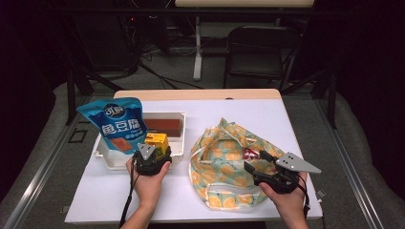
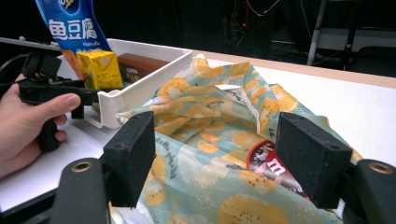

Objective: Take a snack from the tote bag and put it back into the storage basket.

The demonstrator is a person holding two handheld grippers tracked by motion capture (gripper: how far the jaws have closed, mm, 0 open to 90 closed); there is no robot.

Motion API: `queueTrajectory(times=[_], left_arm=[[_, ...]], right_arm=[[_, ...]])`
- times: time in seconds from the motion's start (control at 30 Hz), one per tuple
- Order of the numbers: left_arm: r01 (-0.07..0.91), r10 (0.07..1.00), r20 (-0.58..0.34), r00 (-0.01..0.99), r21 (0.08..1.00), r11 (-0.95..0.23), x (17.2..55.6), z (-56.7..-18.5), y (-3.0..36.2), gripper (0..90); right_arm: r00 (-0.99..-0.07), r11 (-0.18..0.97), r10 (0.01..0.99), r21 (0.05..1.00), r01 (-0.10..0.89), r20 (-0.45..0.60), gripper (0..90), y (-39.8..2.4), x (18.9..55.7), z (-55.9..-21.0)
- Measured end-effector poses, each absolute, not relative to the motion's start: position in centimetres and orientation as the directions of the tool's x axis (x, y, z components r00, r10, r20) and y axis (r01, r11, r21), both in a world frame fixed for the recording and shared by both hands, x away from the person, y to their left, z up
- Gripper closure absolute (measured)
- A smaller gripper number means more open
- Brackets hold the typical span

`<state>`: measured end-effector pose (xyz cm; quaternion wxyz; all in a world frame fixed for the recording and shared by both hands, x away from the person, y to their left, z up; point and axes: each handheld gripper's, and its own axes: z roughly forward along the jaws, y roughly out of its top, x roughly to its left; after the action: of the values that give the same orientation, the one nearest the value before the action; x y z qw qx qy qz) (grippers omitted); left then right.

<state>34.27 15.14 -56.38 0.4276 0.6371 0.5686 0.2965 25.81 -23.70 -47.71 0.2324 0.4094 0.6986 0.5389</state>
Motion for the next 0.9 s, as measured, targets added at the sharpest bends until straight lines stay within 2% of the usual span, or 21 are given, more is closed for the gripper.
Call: queueTrajectory(times=[0.13,0.3,0.43,0.7,0.8,0.9], left_arm=[[0.506,0.976,-0.133,0.172,0.862,0.028,34.7,-56.5,15.3,29.1],[0.528,0.982,-0.057,0.178,0.848,-0.046,34.6,-56.4,14.5,28.2],[0.555,0.979,-0.070,0.192,0.830,-0.050,34.3,-56.4,14.7,26.7],[0.619,0.964,-0.101,0.244,0.782,-0.075,33.8,-55.9,15.8,15.3],[0.609,0.956,-0.074,0.283,0.784,-0.119,32.7,-55.4,16.0,17.9],[0.592,0.935,-0.091,0.342,0.794,-0.140,31.5,-54.7,16.8,20.1]], right_arm=[[-0.555,0.097,0.826,0.942,0.321,0.104,29.3,-23.6,25.9,-47.8],[-0.556,0.104,0.826,0.943,0.317,0.096,29.5,-23.6,25.9,-47.9],[-0.551,0.101,0.828,0.941,0.323,0.100,29.7,-23.5,25.9,-48.1],[-0.560,0.125,0.824,0.935,0.332,0.089,28.9,-23.3,26.1,-48.4],[-0.562,0.127,0.823,0.936,0.329,0.086,28.4,-23.3,26.0,-48.5],[-0.558,0.124,0.825,0.935,0.333,0.089,28.4,-23.5,26.0,-48.6]])
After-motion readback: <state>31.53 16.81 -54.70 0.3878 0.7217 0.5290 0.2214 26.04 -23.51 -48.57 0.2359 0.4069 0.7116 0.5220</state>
